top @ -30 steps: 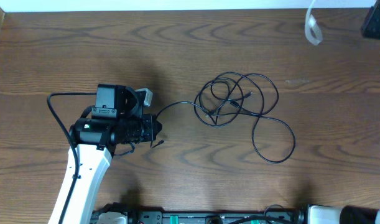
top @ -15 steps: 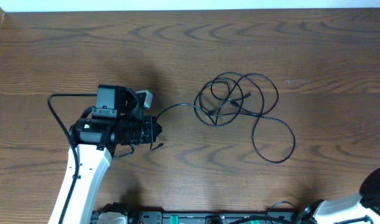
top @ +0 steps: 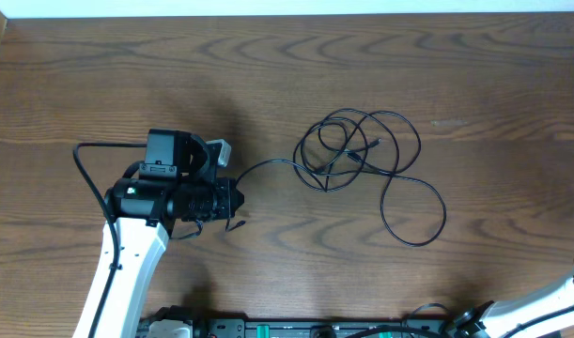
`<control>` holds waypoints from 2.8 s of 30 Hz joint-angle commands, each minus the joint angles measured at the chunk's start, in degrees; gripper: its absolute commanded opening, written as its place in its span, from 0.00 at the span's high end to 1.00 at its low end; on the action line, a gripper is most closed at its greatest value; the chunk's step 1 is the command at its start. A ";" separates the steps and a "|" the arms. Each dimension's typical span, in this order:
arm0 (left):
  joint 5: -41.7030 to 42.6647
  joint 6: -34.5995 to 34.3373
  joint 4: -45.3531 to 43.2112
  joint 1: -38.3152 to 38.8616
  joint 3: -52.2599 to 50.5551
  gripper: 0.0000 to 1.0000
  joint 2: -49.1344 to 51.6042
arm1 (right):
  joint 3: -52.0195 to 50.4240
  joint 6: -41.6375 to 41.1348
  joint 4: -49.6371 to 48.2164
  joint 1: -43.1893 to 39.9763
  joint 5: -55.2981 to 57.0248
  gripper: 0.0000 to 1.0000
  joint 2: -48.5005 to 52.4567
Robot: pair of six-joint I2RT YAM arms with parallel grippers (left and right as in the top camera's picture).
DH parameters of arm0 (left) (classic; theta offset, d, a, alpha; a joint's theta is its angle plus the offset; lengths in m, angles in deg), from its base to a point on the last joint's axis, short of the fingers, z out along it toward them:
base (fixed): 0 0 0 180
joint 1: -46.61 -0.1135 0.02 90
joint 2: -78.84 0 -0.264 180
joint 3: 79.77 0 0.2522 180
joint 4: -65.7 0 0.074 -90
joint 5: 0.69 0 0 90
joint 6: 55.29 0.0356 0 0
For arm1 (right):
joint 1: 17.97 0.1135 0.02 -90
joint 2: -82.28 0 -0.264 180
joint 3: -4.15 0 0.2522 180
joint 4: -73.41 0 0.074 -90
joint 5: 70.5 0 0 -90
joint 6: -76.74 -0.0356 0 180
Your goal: Untangle cables
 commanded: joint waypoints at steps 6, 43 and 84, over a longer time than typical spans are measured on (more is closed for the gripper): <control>0.74 1.18 1.51 -0.24 0.13 0.92 -0.24 | 0.20 -7.65 5.55 -1.29 20.90 0.99 2.49; 6.25 8.55 -2.95 -0.24 0.31 0.92 -0.50 | 0.17 17.55 16.39 20.81 -8.57 0.01 6.36; 10.36 13.57 12.74 -0.24 1.77 0.43 -8.20 | -26.25 12.31 4.02 73.68 5.53 0.24 6.38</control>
